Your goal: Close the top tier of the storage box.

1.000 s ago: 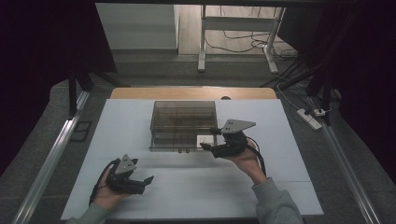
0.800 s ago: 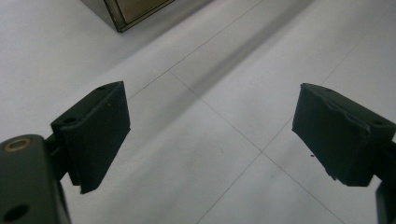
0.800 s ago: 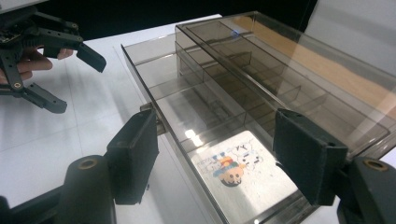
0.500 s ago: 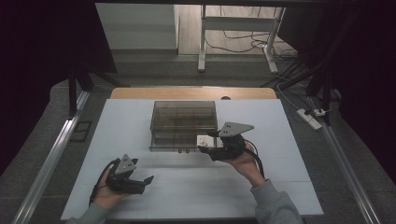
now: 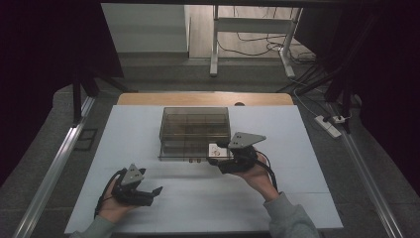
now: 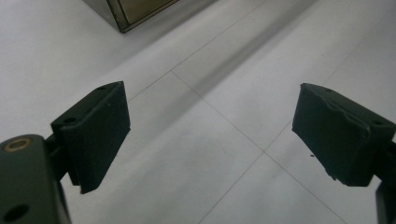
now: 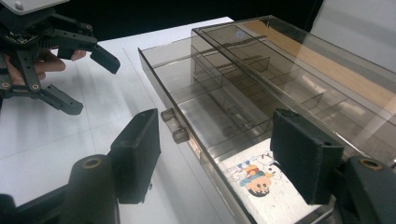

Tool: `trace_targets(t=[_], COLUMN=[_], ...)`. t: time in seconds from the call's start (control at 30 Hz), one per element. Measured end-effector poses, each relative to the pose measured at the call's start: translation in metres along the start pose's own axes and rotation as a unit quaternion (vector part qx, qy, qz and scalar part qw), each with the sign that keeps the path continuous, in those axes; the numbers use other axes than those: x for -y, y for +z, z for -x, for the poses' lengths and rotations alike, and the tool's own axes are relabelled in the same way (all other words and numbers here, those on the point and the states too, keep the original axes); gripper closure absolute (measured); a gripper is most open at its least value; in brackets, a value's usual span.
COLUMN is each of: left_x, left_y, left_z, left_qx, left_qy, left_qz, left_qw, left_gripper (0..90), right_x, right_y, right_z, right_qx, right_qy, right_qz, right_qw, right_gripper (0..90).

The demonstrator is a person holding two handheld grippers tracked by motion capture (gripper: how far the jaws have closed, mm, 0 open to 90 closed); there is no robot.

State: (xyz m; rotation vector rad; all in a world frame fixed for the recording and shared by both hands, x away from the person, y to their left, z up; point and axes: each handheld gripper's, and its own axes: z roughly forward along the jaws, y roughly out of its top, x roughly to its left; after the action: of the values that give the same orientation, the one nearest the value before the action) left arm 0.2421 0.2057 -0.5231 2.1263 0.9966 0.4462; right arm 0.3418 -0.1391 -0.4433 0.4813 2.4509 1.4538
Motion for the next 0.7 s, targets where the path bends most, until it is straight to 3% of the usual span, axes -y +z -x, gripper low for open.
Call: trace_targets(t=[0.43,0.57,0.7], left_x=[0.000,0.000,0.000], left_y=[0.000,0.000,0.000], left_z=[0.001,0.001,0.001], left_qx=[0.000,0.000,0.000], left_qy=[0.003,0.002,0.002], left_qz=[0.000,0.001,0.000], left_qw=[1.0000,1.0000,1.0000], left_gripper=[11.3,11.3,11.3], right_x=[0.000,0.001,0.002], right_y=[0.003,0.006,0.009], right_z=[-0.008,-0.010,-0.014], right_qx=[-0.001,-0.003,-0.001], right_qy=[-0.003,-0.005,-0.014], right_qz=[0.000,-0.007,-0.010], right_qw=[1.0000,1.0000,0.9999], right_gripper=[50.9,59.0,72.6])
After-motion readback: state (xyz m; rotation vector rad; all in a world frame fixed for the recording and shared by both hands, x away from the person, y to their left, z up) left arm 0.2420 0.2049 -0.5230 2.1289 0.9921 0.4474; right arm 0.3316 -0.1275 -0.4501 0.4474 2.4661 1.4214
